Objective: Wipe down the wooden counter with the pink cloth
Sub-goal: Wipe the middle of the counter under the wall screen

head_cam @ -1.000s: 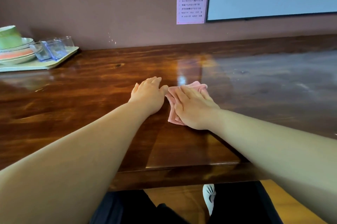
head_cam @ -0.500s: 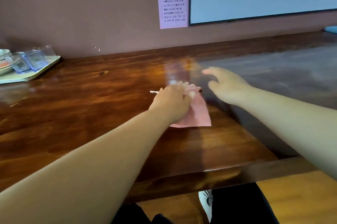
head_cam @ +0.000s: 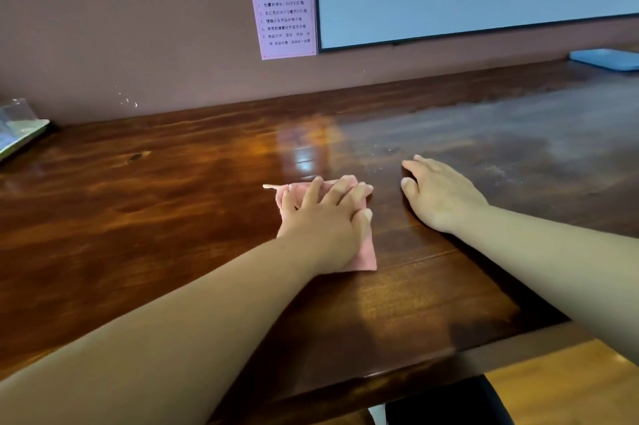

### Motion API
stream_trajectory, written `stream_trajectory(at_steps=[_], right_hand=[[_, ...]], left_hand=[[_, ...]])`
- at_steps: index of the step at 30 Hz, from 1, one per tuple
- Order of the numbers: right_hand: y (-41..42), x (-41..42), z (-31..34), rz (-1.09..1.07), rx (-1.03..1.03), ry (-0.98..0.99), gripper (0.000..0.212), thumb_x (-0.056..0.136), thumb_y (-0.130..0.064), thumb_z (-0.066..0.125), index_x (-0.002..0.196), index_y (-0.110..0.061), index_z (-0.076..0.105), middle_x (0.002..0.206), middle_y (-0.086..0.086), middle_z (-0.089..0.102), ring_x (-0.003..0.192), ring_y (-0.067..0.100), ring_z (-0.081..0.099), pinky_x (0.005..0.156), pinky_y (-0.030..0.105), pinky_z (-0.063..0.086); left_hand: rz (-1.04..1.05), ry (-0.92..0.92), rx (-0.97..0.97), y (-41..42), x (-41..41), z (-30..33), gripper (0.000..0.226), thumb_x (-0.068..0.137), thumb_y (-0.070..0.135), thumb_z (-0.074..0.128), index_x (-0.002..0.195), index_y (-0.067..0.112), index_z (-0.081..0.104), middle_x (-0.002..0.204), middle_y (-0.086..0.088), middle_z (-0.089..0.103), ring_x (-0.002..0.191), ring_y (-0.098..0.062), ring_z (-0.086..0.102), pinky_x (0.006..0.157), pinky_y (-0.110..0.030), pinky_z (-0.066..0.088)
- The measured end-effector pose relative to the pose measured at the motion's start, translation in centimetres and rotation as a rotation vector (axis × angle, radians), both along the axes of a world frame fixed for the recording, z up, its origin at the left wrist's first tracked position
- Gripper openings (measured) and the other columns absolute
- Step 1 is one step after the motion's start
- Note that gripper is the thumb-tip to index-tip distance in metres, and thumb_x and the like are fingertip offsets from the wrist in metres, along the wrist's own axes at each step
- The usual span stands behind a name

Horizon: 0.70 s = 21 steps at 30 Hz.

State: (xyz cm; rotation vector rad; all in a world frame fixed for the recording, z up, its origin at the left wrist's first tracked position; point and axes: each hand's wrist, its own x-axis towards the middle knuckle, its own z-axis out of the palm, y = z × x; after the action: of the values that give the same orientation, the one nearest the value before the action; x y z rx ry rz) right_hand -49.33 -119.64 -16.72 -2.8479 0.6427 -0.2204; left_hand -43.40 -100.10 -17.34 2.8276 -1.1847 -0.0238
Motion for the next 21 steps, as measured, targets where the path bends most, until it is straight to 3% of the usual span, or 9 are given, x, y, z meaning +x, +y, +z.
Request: stream_trajectory(at_steps=[5, 11, 17, 21], right_hand=[[0.2, -0.5, -0.1, 0.000, 0.000, -0.032, 0.050, 0.108, -0.033, 0.028, 0.155, -0.020, 0.037, 0.166, 0.003, 0.025, 0.153, 0.019, 0.022, 0.120, 0.035, 0.019], [0.0, -0.3, -0.4, -0.001, -0.005, -0.039, 0.049, 0.108, -0.033, 0.028, 0.154, -0.020, 0.036, 0.166, 0.003, 0.025, 0.153, 0.020, 0.021, 0.120, 0.035, 0.019], [0.0, -0.2, -0.3, -0.008, -0.005, -0.064, 0.049, 0.108, -0.031, 0.028, 0.155, -0.021, 0.037, 0.165, 0.002, 0.027, 0.152, 0.018, 0.022, 0.121, 0.032, 0.017], [-0.1, -0.2, -0.5, -0.006, 0.004, -0.062, 0.049, 0.108, -0.030, 0.029, 0.155, -0.021, 0.037, 0.165, 0.001, 0.026, 0.152, 0.018, 0.021, 0.121, 0.032, 0.017]], left_hand=[[0.104, 0.046, 0.040, -3.2, 1.4, 2.0, 0.051, 0.102, 0.045, 0.011, 0.152, 0.040, 0.002, 0.161, 0.016, -0.004, 0.148, -0.026, -0.005, 0.113, -0.063, 0.000], [-0.197, 0.004, 0.008, 0.1, -0.7, -0.1, 0.067, 0.085, 0.055, -0.007, 0.150, 0.046, 0.000, 0.160, 0.020, -0.004, 0.148, -0.020, -0.008, 0.113, -0.064, 0.000], [0.035, 0.071, 0.034, -4.3, 1.2, 2.3, 0.050, 0.103, 0.041, 0.012, 0.152, 0.045, 0.005, 0.160, 0.019, -0.003, 0.148, -0.020, -0.005, 0.114, -0.061, -0.002], [-0.179, 0.048, -0.007, -1.3, -0.8, 0.7, 0.060, 0.090, 0.052, 0.002, 0.150, 0.047, 0.006, 0.160, 0.020, -0.002, 0.147, -0.018, -0.004, 0.113, -0.062, -0.001]])
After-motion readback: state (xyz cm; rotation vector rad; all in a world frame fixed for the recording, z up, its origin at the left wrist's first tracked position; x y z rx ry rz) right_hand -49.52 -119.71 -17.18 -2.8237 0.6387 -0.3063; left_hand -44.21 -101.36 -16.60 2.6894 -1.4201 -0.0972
